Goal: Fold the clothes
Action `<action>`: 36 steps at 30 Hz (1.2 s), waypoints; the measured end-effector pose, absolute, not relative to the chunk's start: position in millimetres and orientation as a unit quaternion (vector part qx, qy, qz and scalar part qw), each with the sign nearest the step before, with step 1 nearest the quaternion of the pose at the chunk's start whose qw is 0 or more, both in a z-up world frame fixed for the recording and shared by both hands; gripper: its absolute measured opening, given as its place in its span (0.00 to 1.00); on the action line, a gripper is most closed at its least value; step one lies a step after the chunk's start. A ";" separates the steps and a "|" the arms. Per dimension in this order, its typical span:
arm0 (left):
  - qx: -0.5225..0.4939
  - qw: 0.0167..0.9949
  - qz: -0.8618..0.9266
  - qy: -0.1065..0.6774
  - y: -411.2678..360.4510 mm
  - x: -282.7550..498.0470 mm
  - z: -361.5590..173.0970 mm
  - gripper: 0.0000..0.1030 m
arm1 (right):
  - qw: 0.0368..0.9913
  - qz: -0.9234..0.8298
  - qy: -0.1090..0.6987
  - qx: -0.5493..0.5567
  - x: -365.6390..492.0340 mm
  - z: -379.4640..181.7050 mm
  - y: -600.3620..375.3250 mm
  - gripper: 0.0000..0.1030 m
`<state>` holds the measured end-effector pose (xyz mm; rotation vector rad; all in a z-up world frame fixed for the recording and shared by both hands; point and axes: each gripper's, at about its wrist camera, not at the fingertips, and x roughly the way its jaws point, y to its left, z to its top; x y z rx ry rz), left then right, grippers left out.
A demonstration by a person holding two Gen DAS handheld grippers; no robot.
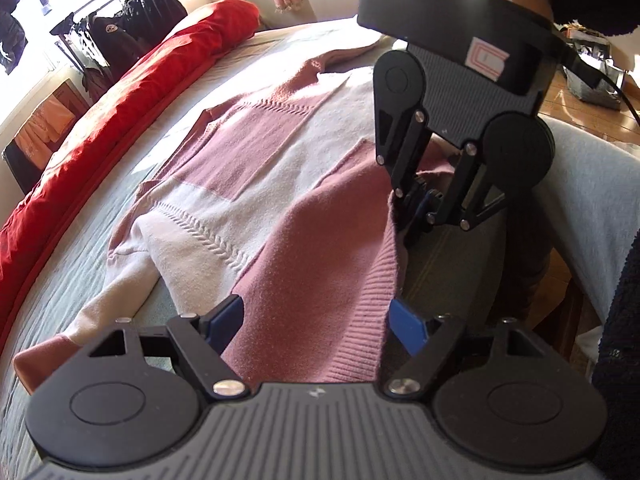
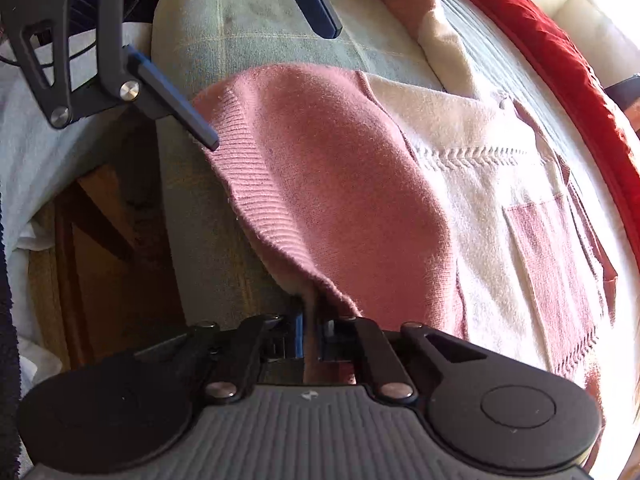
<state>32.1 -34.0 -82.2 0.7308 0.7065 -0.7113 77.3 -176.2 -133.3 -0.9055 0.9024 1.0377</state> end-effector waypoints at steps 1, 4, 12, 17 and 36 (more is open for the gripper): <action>0.343 0.813 -0.336 0.329 -35.8 31.4 -81.3 0.78 | 0.675 0.473 0.409 -0.391 77.2 -128.6 -177.2 0.05; 0.348 0.812 -0.332 0.331 -39.6 32.2 -83.6 0.78 | 0.663 0.500 0.425 -0.361 63.6 -115.0 -180.8 0.05; 0.348 0.801 -0.329 0.359 -34.4 29.8 -93.7 0.78 | 0.663 0.483 0.468 -0.328 66.4 -123.2 -178.9 0.07; 0.354 0.791 -0.326 0.378 -24.4 24.9 -100.5 0.78 | 0.646 0.488 0.479 -0.339 62.0 -120.1 -177.4 0.15; 0.443 0.747 -0.309 0.388 -2.9 5.7 -125.0 0.63 | 0.657 0.499 0.469 -0.316 67.0 -108.5 -167.5 0.24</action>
